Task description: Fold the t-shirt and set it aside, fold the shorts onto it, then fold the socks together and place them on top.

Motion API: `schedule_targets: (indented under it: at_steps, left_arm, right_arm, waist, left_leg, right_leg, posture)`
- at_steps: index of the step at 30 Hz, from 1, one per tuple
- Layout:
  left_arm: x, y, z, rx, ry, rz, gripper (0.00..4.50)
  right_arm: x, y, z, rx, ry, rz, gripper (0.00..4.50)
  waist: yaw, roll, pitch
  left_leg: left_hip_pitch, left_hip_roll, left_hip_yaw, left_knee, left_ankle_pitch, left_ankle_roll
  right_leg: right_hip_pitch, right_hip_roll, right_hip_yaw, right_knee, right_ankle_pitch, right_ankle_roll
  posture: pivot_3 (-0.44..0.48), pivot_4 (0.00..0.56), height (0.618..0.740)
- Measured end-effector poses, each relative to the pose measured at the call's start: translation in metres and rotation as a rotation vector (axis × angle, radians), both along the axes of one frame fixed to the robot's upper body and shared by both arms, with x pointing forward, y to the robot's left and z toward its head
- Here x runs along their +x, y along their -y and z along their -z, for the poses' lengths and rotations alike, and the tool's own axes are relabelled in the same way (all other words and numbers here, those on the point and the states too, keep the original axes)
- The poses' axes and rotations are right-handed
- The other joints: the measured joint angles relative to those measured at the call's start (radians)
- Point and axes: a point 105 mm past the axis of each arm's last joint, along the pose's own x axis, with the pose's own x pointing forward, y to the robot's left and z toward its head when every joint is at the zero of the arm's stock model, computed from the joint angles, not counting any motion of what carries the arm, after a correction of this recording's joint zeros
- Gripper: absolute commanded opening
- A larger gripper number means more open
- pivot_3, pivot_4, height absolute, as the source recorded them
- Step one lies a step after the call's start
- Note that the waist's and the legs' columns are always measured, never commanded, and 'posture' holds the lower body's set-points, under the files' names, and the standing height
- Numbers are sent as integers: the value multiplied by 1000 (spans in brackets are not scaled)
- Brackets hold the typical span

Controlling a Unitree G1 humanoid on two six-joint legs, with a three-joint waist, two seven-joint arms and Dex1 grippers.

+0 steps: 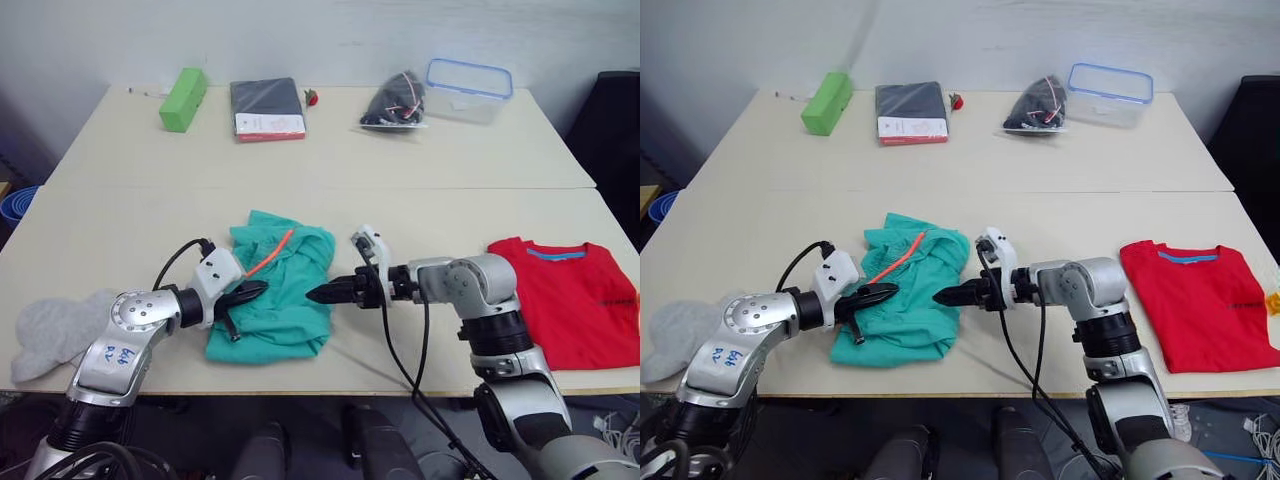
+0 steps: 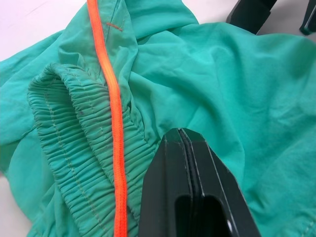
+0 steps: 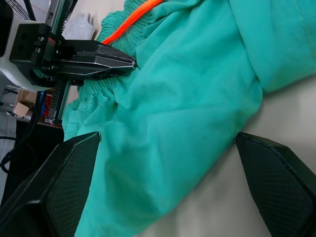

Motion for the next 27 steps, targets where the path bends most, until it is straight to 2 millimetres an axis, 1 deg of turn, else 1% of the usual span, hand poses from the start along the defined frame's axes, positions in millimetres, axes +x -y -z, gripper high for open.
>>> schedule_targets:
  at_steps: [5, 8, 11, 13, 18, 21, 22, 25, 27]
  left_arm:
    - [-2, -1, 3, -1, -5, -11, 0]
    - [-2, -1, 3, -2, -3, -15, 0]
    - [-3, -1, 3, -1, -2, -16, 0]
    - [-3, 0, 3, -1, 1, -15, 0]
    - [-2, -3, 0, -18, 4, -28, 0]
    - [-2, -5, -6, -55, 4, -38, 0]
    - [-1, -5, -8, -62, 7, -38, 0]
    - [0, -6, -13, -78, 12, -44, 0]
    - [2, -4, -19, -106, 15, -39, 0]
  right_arm:
    - [3, -28, 0, 59, -58, -9, 4480]
    - [6, -39, -1, 87, -87, -1, 4480]
    - [9, -45, 2, 104, -105, 27, 3831]
    - [12, -44, 6, 104, -113, 48, 3169]
    - [14, -38, 11, 78, -116, 73, 1330]
    - [10, -39, 6, 70, -69, 41, 286]
    - [8, -38, 4, 69, -59, 31, 32]
    - [6, -32, 4, 62, -43, 30, 32]
    - [5, -22, 4, 41, -34, 40, 32]
  waist:
    - [-22, 0, 0]
    - [-26, 0, 0]
    - [-26, 0, 0]
    - [-26, 0, 0]
    - [-24, 0, 0]
    - [-23, 0, 0]
    - [-21, 0, 0]
    - [-17, 0, 0]
    - [-8, 0, 0]
  left_leg:
    - [3, 2, 0, -1, 0, 0]
    - [3, 3, 0, -3, 0, 0]
    - [3, 3, 0, -3, 0, 0]
    - [3, 3, 0, -3, 0, 0]
    - [2, 3, 0, -5, 0, 0]
    - [2, 3, 0, -6, 0, 0]
    - [2, 2, 0, -6, 0, 0]
    - [2, 1, 0, -5, 1, -1]
    - [1, 0, -1, -4, 1, -1]
  right_leg:
    - [0, 2, 1, 2, 0, -1]
    - [0, 3, 1, 2, 0, -2]
    - [0, 3, 1, 2, 0, -2]
    - [0, 3, 1, 2, 0, -2]
    - [0, 2, 1, 0, 0, -2]
    - [0, 2, 1, -1, 0, -2]
    - [0, 2, 1, -1, 0, -2]
    - [0, 1, 0, 0, 0, -2]
    - [0, 0, 0, 0, 0, -2]
  posture:
    - [0, 150, 740]
    - [0, 150, 740]
    - [0, 150, 740]
    - [0, 150, 740]
    - [0, 150, 740]
    - [0, 150, 740]
    - [0, 150, 740]
    - [0, 150, 740]
    - [0, 150, 740]
